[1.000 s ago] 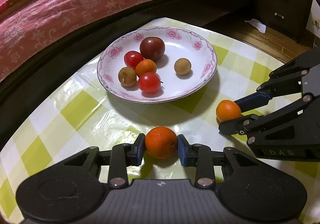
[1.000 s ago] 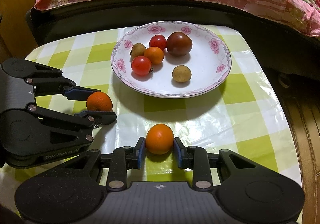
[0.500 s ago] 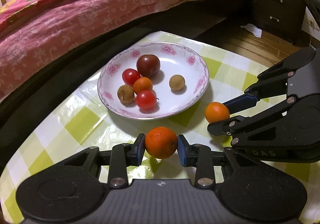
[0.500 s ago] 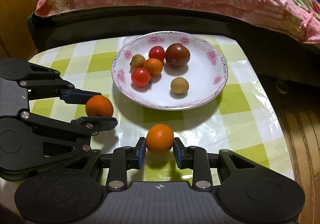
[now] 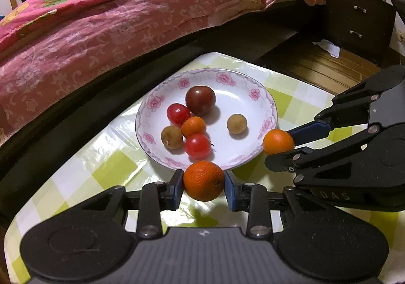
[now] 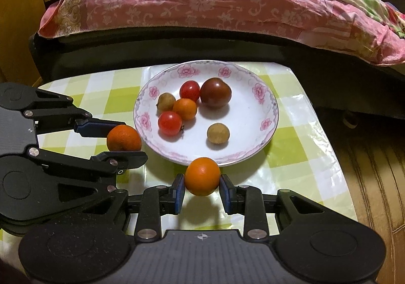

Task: Organize fruits
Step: 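Carry both held tangerines over the white plate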

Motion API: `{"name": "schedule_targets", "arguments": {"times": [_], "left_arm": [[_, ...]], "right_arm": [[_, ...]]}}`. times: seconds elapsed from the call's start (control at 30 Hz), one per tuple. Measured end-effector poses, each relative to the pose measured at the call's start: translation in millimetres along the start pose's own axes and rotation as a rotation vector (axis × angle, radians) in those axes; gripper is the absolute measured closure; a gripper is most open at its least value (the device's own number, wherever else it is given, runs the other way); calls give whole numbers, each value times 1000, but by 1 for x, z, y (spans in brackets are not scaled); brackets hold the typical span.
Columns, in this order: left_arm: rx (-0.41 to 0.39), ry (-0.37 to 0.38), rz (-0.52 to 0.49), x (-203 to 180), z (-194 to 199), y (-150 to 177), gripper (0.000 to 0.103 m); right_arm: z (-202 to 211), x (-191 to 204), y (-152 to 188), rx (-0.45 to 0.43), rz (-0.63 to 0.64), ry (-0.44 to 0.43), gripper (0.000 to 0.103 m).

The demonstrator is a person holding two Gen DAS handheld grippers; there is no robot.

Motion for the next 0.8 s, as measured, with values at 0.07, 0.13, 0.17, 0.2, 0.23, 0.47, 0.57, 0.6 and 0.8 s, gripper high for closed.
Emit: {"name": "schedule_targets", "arguments": {"times": [0.07, 0.13, 0.17, 0.2, 0.23, 0.47, 0.57, 0.6, 0.8], "left_arm": [[0, -4, 8, 2, -1, -1, 61], [-2, -9, 17, 6, -3, -4, 61], [-4, -10, 21, 6, -3, -5, 61], [-7, -12, 25, 8, -3, -6, 61], [-10, -13, 29, 8, -4, -8, 61], [-15, -14, 46, 12, -10, -14, 61], [-7, -15, 52, 14, -14, -14, 61], [-4, -15, 54, 15, -16, -13, 61], [2, -9, 68, 17, -23, -13, 62]], "right_arm": [[-1, 0, -2, 0, -7, -5, 78], [0, 0, -4, -9, -7, -8, 78], [1, 0, -6, -13, -9, -11, 78], [0, 0, -8, -15, -12, -13, 78], [1, -1, -9, -19, -16, -14, 78], [-4, -9, -20, -37, -41, -2, 78], [-7, -9, -22, -38, -43, -2, 78], [-9, -9, -23, -38, -44, -2, 78], [-17, -9, -26, -36, -44, -2, 76]]}}
Point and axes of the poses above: each gripper's, at about its wrist camera, not at the fingertips, and z roughly against the way its jaws point, x to its left, y to its underside, the point moved 7 cm from there along -z, roughly the way its jaws point, and after that the axes turned 13 degrees about -z, right-handed, at the moved point
